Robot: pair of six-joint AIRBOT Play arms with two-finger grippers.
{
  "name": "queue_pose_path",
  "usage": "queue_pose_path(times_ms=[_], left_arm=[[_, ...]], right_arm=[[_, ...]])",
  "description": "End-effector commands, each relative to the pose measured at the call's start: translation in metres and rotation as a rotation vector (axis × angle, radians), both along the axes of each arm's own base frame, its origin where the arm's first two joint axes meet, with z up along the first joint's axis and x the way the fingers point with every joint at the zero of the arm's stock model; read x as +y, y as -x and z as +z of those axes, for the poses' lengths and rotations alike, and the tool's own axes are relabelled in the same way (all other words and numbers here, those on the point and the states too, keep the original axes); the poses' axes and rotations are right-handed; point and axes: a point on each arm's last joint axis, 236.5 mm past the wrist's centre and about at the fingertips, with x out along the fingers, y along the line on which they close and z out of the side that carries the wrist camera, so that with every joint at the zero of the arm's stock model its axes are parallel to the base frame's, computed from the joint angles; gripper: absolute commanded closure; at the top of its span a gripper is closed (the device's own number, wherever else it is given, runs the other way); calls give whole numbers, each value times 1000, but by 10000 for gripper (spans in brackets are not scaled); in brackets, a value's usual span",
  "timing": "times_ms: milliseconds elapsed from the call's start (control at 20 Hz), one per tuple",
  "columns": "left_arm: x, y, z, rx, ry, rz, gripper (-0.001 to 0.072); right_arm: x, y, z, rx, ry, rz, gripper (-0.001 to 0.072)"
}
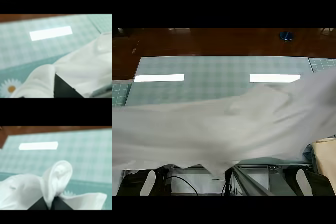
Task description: Fold the shirts.
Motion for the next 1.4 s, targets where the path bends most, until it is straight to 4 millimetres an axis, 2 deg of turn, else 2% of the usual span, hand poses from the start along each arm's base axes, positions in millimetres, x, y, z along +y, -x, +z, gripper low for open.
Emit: queue_pose_path(times_ms=[0, 50, 150, 200, 300, 400, 500, 700, 850, 950, 1100, 1200, 1350], left_arm=[[0, -20, -87, 263, 72, -16, 679], [-4, -39, -112, 304, 129, -27, 679], [-19, -80, -145, 287, 282, -72, 680], [-17, -100, -162, 264, 323, -60, 679], [-1, -137, -210, 267, 335, 22, 679], [13, -162, -255, 314, 326, 79, 679], [18, -182, -289, 371, 304, 90, 679], [9, -231, -341, 371, 262, 95, 677], [21, -261, -366, 342, 209, 166, 676], [37, -280, -367, 300, 190, 234, 676], [57, -305, -355, 219, 167, 319, 676], [51, -304, -366, 245, 161, 307, 675], [33, -294, -395, 346, 164, 251, 675]], right_arm=[[-14, -18, -69, 175, -49, -42, 688], [-7, -34, -84, 187, -133, -26, 688], [7, -68, -100, 153, -318, -12, 688], [0, -83, -115, 141, -346, -48, 688], [-26, -108, -158, 164, -313, -161, 688], [-33, -133, -196, 195, -291, -193, 688], [-21, -163, -225, 215, -285, -178, 688], [13, -229, -290, 218, -245, -185, 688], [7, -264, -316, 180, -250, -278, 688], [-7, -281, -313, 130, -238, -325, 688], [-24, -298, -295, 35, -208, -360, 688], [-23, -297, -299, 38, -181, -337, 688], [-16, -286, -322, 99, -95, -256, 688]])
